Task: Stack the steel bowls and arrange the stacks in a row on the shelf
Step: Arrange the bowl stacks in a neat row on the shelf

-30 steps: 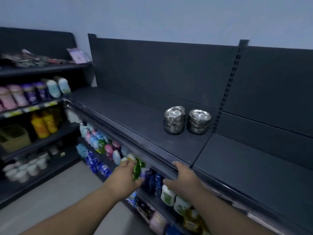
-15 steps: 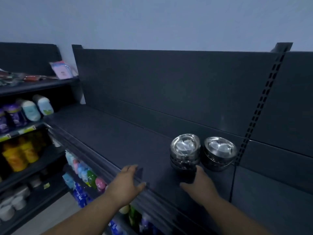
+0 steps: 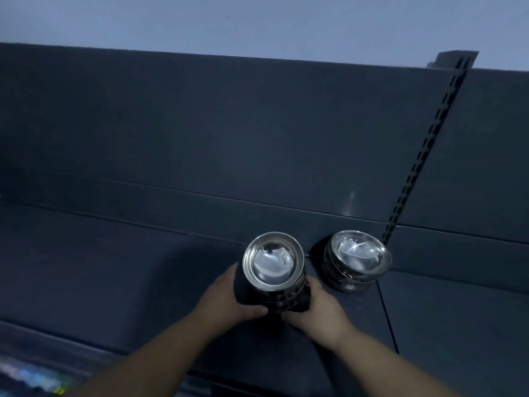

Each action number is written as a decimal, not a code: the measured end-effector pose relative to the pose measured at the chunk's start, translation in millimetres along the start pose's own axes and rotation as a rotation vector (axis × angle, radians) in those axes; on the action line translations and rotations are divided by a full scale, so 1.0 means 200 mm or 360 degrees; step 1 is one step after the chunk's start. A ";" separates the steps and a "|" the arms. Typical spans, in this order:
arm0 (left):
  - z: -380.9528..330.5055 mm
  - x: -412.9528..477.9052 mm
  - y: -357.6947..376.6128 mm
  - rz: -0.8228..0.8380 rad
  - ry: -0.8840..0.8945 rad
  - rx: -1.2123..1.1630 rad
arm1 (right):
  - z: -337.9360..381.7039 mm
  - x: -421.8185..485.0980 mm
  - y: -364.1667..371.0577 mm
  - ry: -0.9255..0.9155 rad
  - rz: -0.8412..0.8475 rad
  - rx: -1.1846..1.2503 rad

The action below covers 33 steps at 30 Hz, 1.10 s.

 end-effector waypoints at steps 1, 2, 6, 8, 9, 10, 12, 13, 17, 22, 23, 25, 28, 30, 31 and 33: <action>0.03 0.03 -0.01 0.0051 0.0017 -0.0031 | 0.01 0.01 0.02 0.0019 -0.0004 0.0064; 0.06 0.06 -0.01 0.0109 0.0032 -0.0060 | 0.02 0.02 0.04 0.0045 -0.0009 0.0130; 0.15 0.12 0.02 0.0354 0.0049 -0.0267 | 0.02 0.02 0.10 0.0128 -0.0068 0.0454; 0.18 0.13 0.05 0.0376 0.0065 -0.0351 | 0.01 0.00 0.11 0.0167 -0.0092 0.0623; 0.18 0.13 0.05 0.0367 0.0084 -0.0381 | 0.01 -0.01 0.11 0.0178 -0.0103 0.0680; 0.17 0.13 0.06 0.0362 0.0102 -0.0401 | 0.01 -0.03 0.11 0.0190 -0.0106 0.0727; 0.14 0.10 0.08 0.0390 0.0149 -0.0420 | 0.00 -0.07 0.09 0.0216 -0.0107 0.0764; 0.12 0.08 0.09 0.0409 0.0169 -0.0424 | 0.00 -0.11 0.08 0.0228 -0.0103 0.0761; 0.00 -0.01 0.18 0.0518 0.0238 -0.0438 | -0.05 -0.30 -0.02 0.0262 -0.0132 0.0814; -0.24 -0.23 0.42 0.0645 0.0312 -0.0504 | -0.22 -0.66 -0.21 0.0271 -0.0281 0.0994; -0.29 -0.29 0.49 0.0666 0.0326 -0.0521 | -0.26 -0.75 -0.25 0.0285 -0.0335 0.1020; -0.41 -0.42 0.65 0.0718 0.0340 -0.0556 | -0.37 -0.96 -0.35 0.0307 -0.0416 0.1057; -0.62 -0.64 0.91 0.0805 0.0365 -0.0561 | -0.55 -1.30 -0.52 0.0372 -0.0550 0.1025; -0.77 -0.81 1.10 0.0909 0.0422 -0.0585 | -0.69 -1.54 -0.63 0.0421 -0.0648 0.1019; -0.85 -0.89 1.19 0.0950 0.0459 -0.0592 | -0.76 -1.66 -0.68 0.0442 -0.0697 0.1025; -0.98 -1.03 1.39 0.1017 0.0511 -0.0580 | -0.88 -1.88 -0.79 0.0468 -0.0776 0.1049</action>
Point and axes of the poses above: each hand's wrist, its own x-axis towards the middle knuckle, its own y-axis out of the palm, z = x × y, the point moved 4 cm from there along x, towards the middle knuckle, and after that the axes turned 2 degrees about x, right-handed, at the moved point
